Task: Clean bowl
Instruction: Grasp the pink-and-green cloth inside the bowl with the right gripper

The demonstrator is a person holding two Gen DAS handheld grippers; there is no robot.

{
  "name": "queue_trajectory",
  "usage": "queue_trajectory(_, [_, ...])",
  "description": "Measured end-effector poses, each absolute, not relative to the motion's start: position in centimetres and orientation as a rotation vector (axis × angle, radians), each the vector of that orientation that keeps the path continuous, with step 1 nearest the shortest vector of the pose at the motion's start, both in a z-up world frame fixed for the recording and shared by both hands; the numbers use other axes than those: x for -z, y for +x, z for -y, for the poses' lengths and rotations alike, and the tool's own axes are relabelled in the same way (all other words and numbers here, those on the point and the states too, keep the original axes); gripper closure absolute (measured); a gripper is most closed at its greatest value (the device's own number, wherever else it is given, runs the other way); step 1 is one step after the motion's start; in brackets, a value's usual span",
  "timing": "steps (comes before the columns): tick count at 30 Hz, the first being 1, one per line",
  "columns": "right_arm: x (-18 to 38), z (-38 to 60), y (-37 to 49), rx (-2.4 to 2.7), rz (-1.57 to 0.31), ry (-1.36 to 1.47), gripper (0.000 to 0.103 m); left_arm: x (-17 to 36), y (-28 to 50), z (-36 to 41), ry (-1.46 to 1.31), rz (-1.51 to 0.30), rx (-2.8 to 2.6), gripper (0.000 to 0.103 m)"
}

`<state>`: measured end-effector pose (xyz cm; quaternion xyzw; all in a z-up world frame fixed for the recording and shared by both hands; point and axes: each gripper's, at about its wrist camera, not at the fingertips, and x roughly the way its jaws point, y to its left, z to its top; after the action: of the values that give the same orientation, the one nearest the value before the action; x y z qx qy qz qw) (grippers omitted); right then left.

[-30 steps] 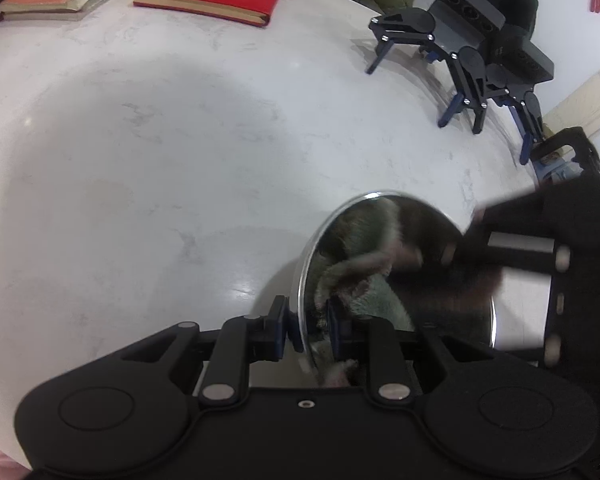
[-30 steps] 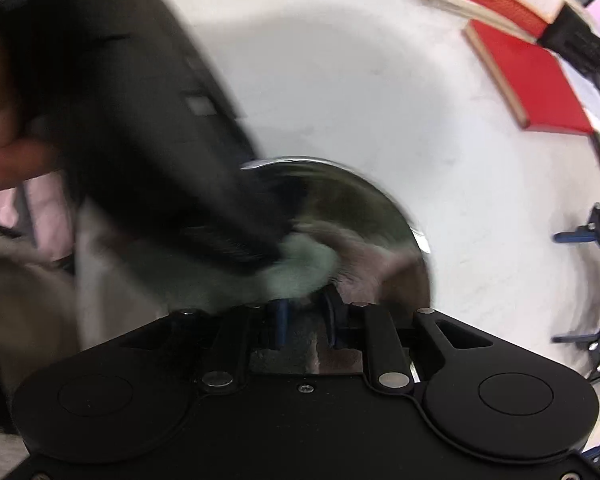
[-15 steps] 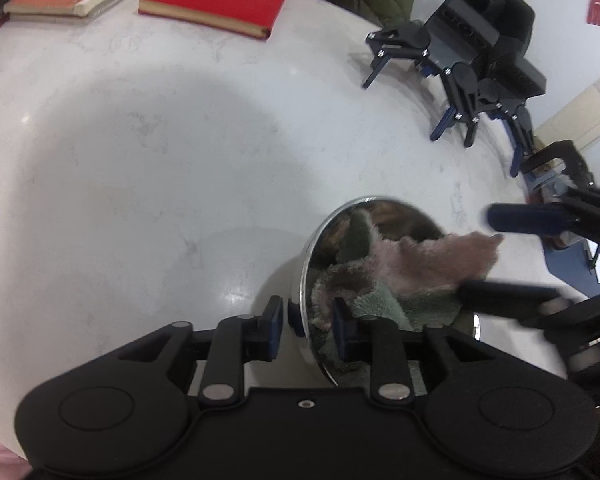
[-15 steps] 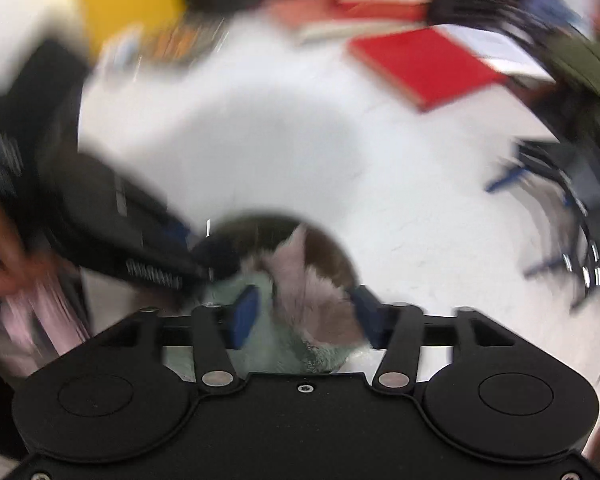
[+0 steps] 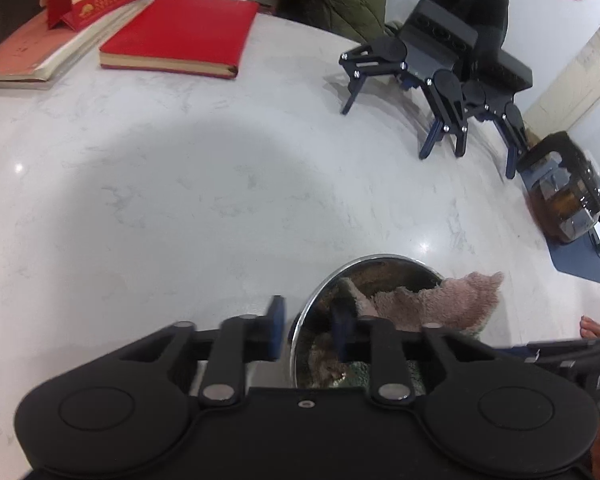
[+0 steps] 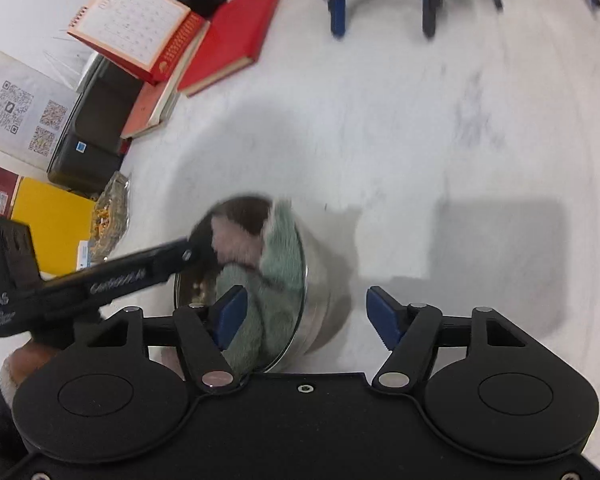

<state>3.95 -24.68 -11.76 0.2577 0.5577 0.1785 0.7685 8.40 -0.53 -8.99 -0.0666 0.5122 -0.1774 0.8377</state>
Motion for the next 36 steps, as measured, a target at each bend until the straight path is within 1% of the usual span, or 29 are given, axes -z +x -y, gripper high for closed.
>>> queue_trajectory(2, [12.8, 24.4, 3.2, -0.401, -1.238, 0.598, 0.057, 9.2, 8.3, 0.4, -0.147, -1.082, 0.37, 0.087])
queue_trajectory(3, [12.9, 24.5, 2.8, -0.409, -1.246, 0.593, 0.061, 9.2, 8.2, 0.3, -0.147, -1.083, 0.362, 0.088])
queue_trajectory(5, [12.4, 24.8, 2.4, -0.421, -1.243, 0.548, 0.073, 9.2, 8.0, 0.2, -0.149, -1.089, 0.347, 0.09])
queue_trajectory(7, [12.0, 24.8, 2.6, -0.428, -1.236, 0.497, 0.078, 9.2, 7.7, -0.1, -0.163, -1.102, 0.331, 0.095])
queue_trajectory(8, [11.9, 24.8, 2.8, -0.432, -1.233, 0.479, 0.083, 9.2, 7.4, -0.4, -0.182, -1.117, 0.317, 0.095])
queue_trajectory(11, [10.6, 23.9, 5.3, -0.474, -1.201, 0.33, 0.086, 9.1, 6.5, -0.7, -0.206, -1.146, 0.292, 0.093])
queue_trajectory(14, [10.1, 22.5, 6.8, -0.529, -1.183, 0.224, 0.086, 8.9, 5.8, -0.5, -0.205, -1.166, 0.288, 0.089])
queue_trajectory(15, [9.5, 21.3, 8.1, -0.584, -1.167, 0.121, 0.086, 8.9, 5.7, -0.5, -0.206, -1.17, 0.288, 0.087])
queue_trajectory(18, [9.1, 19.5, 9.6, -0.667, -1.13, -0.049, 0.086, 8.9, 5.2, -0.1, -0.196, -1.195, 0.287, 0.083])
queue_trajectory(19, [8.7, 18.2, 10.0, -0.726, -1.096, -0.16, 0.085, 9.0, 5.1, -0.1, -0.192, -1.204, 0.289, 0.081])
queue_trajectory(21, [8.2, 16.6, 10.7, -0.821, -1.053, -0.289, 0.085, 9.2, 5.1, 0.0, -0.187, -1.22, 0.293, 0.081])
queue_trajectory(24, [7.6, 15.5, 10.6, -0.882, -1.012, -0.369, 0.082, 9.7, 5.3, -0.2, -0.217, -1.228, 0.283, 0.081])
queue_trajectory(25, [7.4, 15.4, 10.3, -0.883, -1.01, -0.379, 0.078, 9.9, 5.3, -0.4, -0.231, -1.228, 0.28, 0.08])
queue_trajectory(26, [7.0, 15.5, 9.8, -0.874, -0.998, -0.38, 0.071, 9.9, 5.4, -0.4, -0.239, -1.226, 0.277, 0.08])
queue_trajectory(27, [6.6, 15.7, 9.3, -0.865, -0.986, -0.382, 0.066, 9.9, 5.4, -0.5, -0.244, -1.221, 0.277, 0.08])
queue_trajectory(28, [5.7, 16.3, 8.2, -0.829, -0.942, -0.393, 0.061, 9.9, 5.5, -0.4, -0.249, -1.214, 0.277, 0.08])
queue_trajectory(30, [4.5, 16.8, 6.5, -0.784, -0.892, -0.404, 0.057, 9.9, 5.6, -0.4, -0.255, -1.202, 0.277, 0.081])
queue_trajectory(32, [2.2, 17.8, 3.2, -0.776, -0.8, -0.429, 0.052, 10.0, 5.7, -0.3, -0.257, -1.195, 0.276, 0.082])
queue_trajectory(35, [1.3, 17.3, -0.4, -0.846, -0.801, -0.497, 0.051, 10.1, 6.0, -0.3, -0.27, -1.194, 0.274, 0.084])
queue_trajectory(36, [2.1, 16.1, -1.6, -0.881, -0.808, -0.617, 0.051, 10.1, 6.0, -0.3, -0.271, -1.194, 0.273, 0.085])
